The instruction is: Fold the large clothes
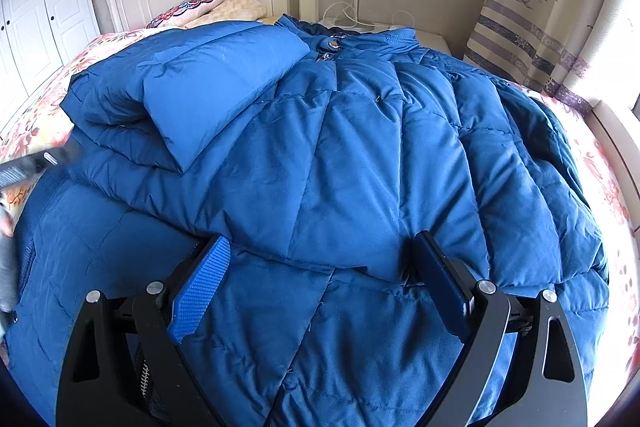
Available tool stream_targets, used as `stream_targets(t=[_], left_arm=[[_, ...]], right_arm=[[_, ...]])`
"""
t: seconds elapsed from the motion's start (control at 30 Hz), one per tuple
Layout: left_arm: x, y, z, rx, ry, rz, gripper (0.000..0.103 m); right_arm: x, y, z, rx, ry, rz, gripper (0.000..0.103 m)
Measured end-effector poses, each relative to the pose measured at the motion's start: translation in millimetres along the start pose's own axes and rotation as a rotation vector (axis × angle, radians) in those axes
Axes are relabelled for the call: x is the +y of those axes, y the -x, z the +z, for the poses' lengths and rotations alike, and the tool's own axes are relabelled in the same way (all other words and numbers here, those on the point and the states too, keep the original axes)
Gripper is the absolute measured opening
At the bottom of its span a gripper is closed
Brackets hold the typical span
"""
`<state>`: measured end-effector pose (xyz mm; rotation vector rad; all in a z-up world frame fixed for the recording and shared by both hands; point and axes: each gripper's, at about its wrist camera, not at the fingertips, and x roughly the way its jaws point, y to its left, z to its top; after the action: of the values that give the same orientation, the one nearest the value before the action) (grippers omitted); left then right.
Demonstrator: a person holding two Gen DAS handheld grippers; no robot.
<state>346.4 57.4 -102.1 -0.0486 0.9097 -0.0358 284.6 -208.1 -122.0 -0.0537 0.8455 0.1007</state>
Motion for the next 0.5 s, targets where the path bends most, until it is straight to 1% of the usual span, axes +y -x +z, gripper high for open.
stream_targets(t=[0.07,0.1,0.13,0.17,0.2,0.23,0.27,0.33,0.4,0.5], left_arm=[[9.3,7.1,-5.3,-0.015,0.006,-0.006,0.085],[12.7,3.2,-6.9,-0.011,0.01,-0.017,0.086],[17.1,3.4,-8.0,-0.013,0.027,-0.035,0.087],[21.2,2.7,-7.7,-0.013,0.041,-0.046,0.089],[24.2,2.1,-7.4,-0.012,0.051,-0.058,0.089],[26.1,1.7,-7.3,-0.012,0.058,-0.067,0.089],[27.7,1.8,-7.8,-0.015,0.064,-0.074,0.089],[28.4,2.4,-7.1,-0.015,0.068,-0.079,0.089],[29.1,2.8,-7.5,-0.018,0.072,-0.082,0.089],[31.5,5.5,-8.9,-0.024,0.088,-0.096,0.089]], right_arm=[[0.8,2.7,0.1,-0.011,0.002,-0.006,0.088],[1.0,4.7,-0.1,-0.019,0.002,-0.004,0.088],[0.2,10.9,-0.9,-0.047,-0.004,-0.006,0.083],[-0.6,21.6,-2.7,-0.102,-0.016,-0.034,0.077],[0.6,32.1,-5.0,-0.155,-0.022,-0.066,0.073],[5.4,47.3,-6.6,-0.231,-0.01,-0.092,0.073],[11.4,58.1,-6.4,-0.283,0.015,-0.089,0.073],[30.8,70.2,-2.2,-0.336,0.107,-0.087,0.073],[59.4,65.9,7.1,-0.32,0.249,-0.136,0.073],[91.4,52.2,20.9,-0.31,0.4,-0.151,0.073]])
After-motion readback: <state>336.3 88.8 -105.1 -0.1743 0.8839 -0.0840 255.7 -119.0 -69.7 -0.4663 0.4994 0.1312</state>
